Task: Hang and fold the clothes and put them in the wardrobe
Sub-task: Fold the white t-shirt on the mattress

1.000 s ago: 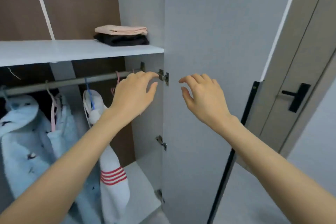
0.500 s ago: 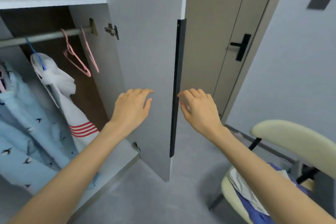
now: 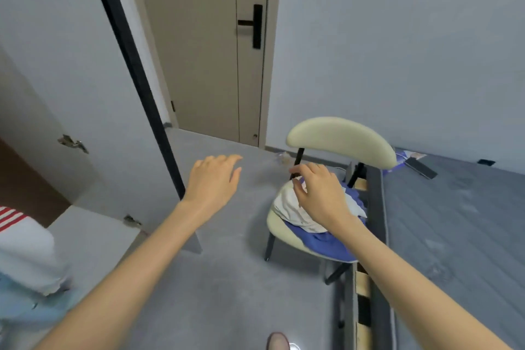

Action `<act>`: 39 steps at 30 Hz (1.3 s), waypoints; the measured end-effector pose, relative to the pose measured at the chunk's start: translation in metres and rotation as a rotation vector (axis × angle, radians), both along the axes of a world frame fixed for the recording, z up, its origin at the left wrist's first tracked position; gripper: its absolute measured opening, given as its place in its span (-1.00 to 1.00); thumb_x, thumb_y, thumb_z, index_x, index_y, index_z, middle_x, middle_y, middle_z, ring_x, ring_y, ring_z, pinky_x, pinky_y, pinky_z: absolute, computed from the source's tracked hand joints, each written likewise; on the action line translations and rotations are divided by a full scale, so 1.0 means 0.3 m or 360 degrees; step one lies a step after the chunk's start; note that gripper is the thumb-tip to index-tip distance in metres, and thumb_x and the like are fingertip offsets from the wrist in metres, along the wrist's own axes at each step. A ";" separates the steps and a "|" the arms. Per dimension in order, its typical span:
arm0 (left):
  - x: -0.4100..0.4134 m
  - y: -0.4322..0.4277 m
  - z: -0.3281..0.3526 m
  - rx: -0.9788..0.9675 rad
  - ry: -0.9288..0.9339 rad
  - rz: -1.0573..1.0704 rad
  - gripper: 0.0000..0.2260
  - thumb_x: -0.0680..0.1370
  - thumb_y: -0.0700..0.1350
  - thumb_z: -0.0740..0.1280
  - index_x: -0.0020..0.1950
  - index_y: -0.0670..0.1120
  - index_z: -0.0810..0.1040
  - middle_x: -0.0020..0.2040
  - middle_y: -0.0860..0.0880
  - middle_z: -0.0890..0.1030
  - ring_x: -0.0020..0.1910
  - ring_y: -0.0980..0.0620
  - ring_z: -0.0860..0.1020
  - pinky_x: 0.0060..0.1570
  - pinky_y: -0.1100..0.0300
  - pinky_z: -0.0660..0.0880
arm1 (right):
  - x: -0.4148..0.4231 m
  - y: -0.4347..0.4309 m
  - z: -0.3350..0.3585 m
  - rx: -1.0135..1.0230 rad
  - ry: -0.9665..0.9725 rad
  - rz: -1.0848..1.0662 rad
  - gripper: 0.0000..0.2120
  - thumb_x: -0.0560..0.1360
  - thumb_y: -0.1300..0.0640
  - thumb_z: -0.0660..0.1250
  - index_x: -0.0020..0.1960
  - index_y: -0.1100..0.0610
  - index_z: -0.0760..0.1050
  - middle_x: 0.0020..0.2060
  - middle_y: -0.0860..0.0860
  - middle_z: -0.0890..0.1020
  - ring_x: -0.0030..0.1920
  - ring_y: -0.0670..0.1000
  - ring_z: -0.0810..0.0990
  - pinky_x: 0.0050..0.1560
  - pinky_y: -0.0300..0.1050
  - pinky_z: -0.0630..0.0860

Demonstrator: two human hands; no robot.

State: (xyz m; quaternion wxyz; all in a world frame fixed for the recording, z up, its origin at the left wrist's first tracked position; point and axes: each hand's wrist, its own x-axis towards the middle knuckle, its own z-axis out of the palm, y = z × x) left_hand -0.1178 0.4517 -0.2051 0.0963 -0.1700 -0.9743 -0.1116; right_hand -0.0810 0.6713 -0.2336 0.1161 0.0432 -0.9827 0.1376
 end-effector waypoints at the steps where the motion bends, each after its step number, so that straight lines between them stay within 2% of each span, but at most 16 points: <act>1: -0.002 0.054 -0.018 -0.0010 -0.0018 -0.0035 -0.67 0.64 -0.01 0.09 0.39 0.01 0.38 0.20 0.00 0.57 0.17 -0.07 0.50 0.13 0.05 0.37 | 0.015 0.056 -0.021 0.0013 -0.0023 -0.0034 -0.75 0.59 0.10 0.16 0.23 0.04 0.48 0.15 -0.04 0.55 0.15 0.06 0.45 0.03 -0.07 0.30; 4: -0.012 0.213 -0.092 -0.0095 -0.0066 -0.0120 -0.67 0.64 0.00 0.09 0.39 0.01 0.37 0.21 -0.01 0.56 0.17 -0.08 0.50 0.12 0.07 0.37 | 0.043 0.217 -0.095 0.0050 -0.0103 -0.0111 -0.74 0.59 0.10 0.16 0.25 0.05 0.47 0.18 -0.03 0.54 0.17 0.06 0.45 0.01 -0.10 0.28; 11: -0.107 0.572 -0.323 -0.0329 -0.0295 -0.0119 -0.67 0.63 -0.01 0.09 0.38 0.01 0.37 0.23 -0.04 0.53 0.21 -0.08 0.46 0.11 0.10 0.36 | -0.013 0.575 -0.283 0.0118 -0.0381 -0.0124 -0.72 0.60 0.06 0.13 0.29 0.03 0.41 0.23 -0.03 0.51 0.15 0.05 0.46 0.07 -0.06 0.41; 17: -0.246 0.776 -0.533 -0.0442 -0.0537 -0.0047 -0.66 0.63 -0.03 0.09 0.41 0.02 0.33 0.26 -0.05 0.52 0.22 -0.09 0.46 0.13 0.09 0.36 | -0.156 0.760 -0.479 0.0180 -0.0623 -0.0097 -0.68 0.60 0.08 0.12 0.34 0.02 0.36 0.27 -0.03 0.47 0.20 0.06 0.42 0.16 -0.05 0.33; 24: -0.400 0.902 -0.814 -0.0441 -0.0739 -0.0021 -0.66 0.62 -0.08 0.08 0.40 0.00 0.35 0.19 -0.07 0.53 0.16 -0.10 0.48 0.05 0.09 0.38 | -0.356 0.831 -0.729 0.0217 -0.0823 -0.0109 -0.62 0.58 0.15 0.13 0.39 0.01 0.30 0.31 0.00 0.43 0.21 0.08 0.41 0.13 -0.04 0.32; 29: -0.479 0.922 -1.073 -0.0433 -0.0918 0.0016 -0.58 0.62 -0.08 0.08 0.49 0.03 0.19 0.32 -0.06 0.40 0.23 -0.08 0.42 0.09 0.08 0.37 | -0.519 0.811 -0.940 0.0272 -0.0868 -0.0023 -0.53 0.55 0.19 0.14 0.44 -0.01 0.23 0.36 0.01 0.36 0.23 0.08 0.38 0.12 -0.06 0.30; 34: -0.550 0.914 -1.314 -0.0388 -0.1037 0.0031 -0.50 0.62 -0.07 0.12 0.53 0.12 0.05 0.43 -0.08 0.24 0.33 -0.11 0.31 0.17 0.05 0.36 | -0.626 0.773 -1.171 0.0415 -0.0986 0.0131 -0.34 0.49 0.23 0.25 0.51 -0.09 0.09 0.49 0.05 0.12 0.33 0.10 0.29 0.18 -0.02 0.29; 36: -0.572 0.915 -1.396 -0.0415 -0.1061 0.0031 -0.50 0.61 -0.07 0.15 0.52 0.13 0.09 0.41 -0.08 0.25 0.29 -0.11 0.33 0.12 0.05 0.36 | -0.645 0.760 -1.255 0.0448 -0.1020 0.0121 -0.32 0.47 0.24 0.27 0.50 -0.09 0.10 0.51 0.06 0.06 0.37 0.11 0.24 0.25 0.00 0.26; 39: -0.593 0.918 -1.484 -0.0475 -0.1036 0.0021 -0.62 0.60 -0.10 0.18 0.42 0.03 0.27 0.29 -0.07 0.34 0.19 -0.09 0.39 -0.05 0.09 0.34 | -0.653 0.751 -1.346 0.0471 -0.0966 0.0074 -0.47 0.49 0.28 0.22 0.42 0.03 0.22 0.50 0.06 0.10 0.38 0.11 0.21 0.32 0.02 0.20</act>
